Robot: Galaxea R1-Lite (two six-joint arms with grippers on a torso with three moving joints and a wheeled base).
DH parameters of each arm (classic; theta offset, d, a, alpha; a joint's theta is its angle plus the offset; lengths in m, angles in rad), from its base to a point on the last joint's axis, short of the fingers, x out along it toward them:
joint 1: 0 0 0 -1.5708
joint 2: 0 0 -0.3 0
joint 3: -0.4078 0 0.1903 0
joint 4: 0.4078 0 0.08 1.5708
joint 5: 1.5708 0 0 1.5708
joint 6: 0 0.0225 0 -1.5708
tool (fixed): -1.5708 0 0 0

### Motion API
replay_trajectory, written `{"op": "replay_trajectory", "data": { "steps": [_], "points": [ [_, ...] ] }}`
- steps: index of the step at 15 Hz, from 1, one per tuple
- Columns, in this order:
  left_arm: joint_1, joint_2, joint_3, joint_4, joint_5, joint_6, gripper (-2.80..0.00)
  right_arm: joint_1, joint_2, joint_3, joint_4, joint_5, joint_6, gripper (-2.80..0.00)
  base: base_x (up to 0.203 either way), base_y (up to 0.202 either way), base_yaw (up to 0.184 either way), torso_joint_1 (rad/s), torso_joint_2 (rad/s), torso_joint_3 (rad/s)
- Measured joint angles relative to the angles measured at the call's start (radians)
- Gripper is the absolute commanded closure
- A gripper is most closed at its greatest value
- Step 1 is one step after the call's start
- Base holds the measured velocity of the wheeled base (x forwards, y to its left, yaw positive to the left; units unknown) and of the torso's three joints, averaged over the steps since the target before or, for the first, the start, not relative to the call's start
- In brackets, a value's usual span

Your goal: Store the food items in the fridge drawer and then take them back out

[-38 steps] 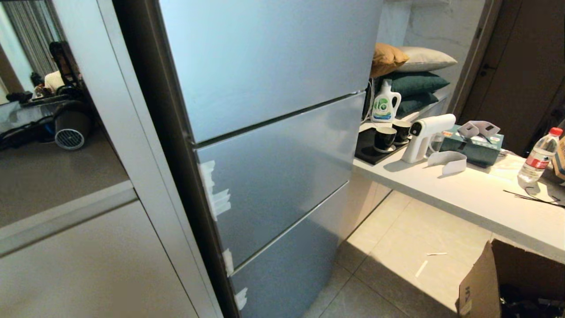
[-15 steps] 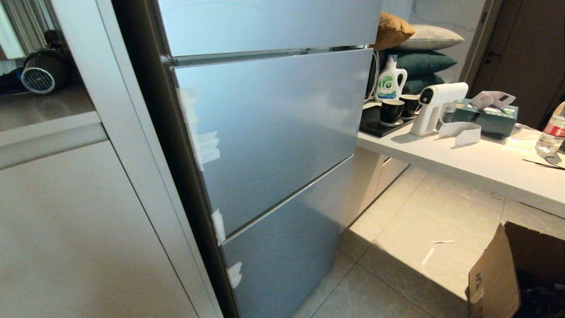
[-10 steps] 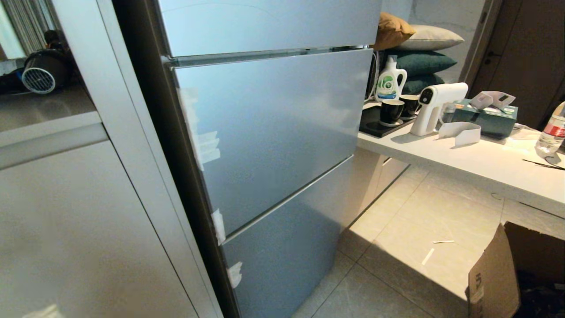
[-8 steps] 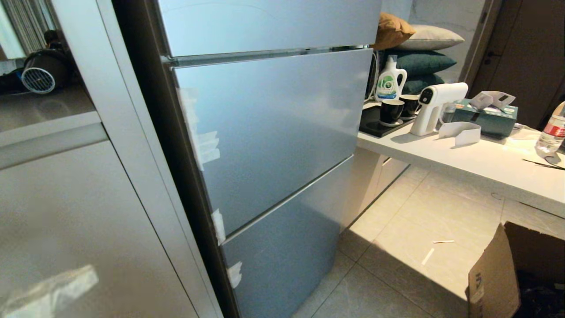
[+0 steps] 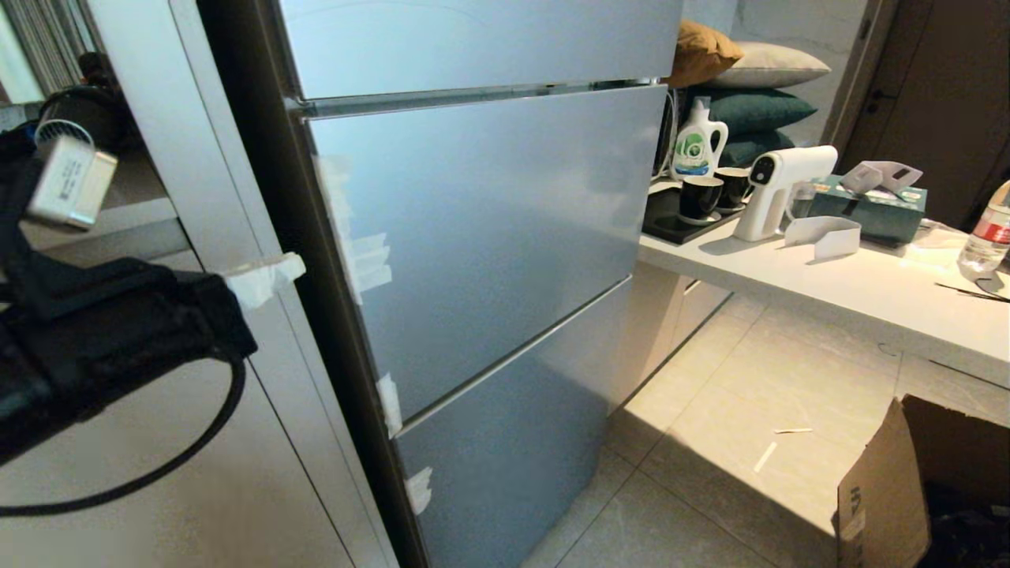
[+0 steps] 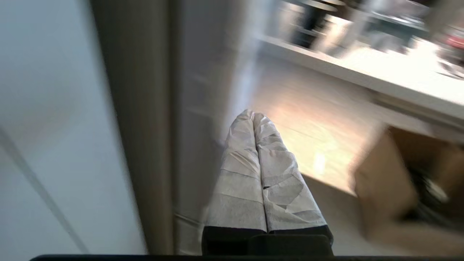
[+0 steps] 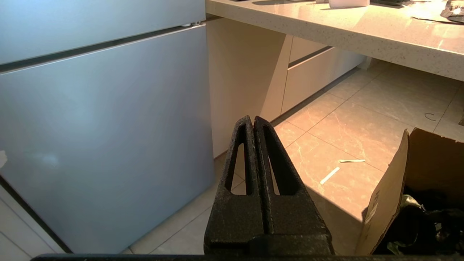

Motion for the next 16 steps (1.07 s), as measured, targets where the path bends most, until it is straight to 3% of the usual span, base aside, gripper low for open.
{"op": "replay_trajectory", "data": {
  "steps": [2,8,12,16],
  "points": [
    [-0.007,0.042,-0.022,-0.027,0.074,0.002,0.00,0.000,0.000,0.000,0.001,0.000,0.002,0.00,0.000,0.000,0.000,0.000,0.00,0.000],
    [-0.011,0.129,-0.084,-0.039,0.125,-0.001,0.00,0.000,0.000,0.000,0.001,0.000,0.005,0.00,0.000,0.000,0.000,0.000,0.00,0.000],
    [-0.018,0.195,-0.110,-0.130,0.196,0.001,0.00,0.000,0.000,0.000,0.001,-0.001,0.005,0.00,0.000,0.000,0.000,0.000,0.00,0.000],
    [-0.050,0.221,-0.115,-0.137,0.200,0.000,0.00,0.000,0.000,0.000,0.001,-0.001,0.005,0.00,0.000,0.000,0.000,0.000,0.00,0.000]
  ]
}}
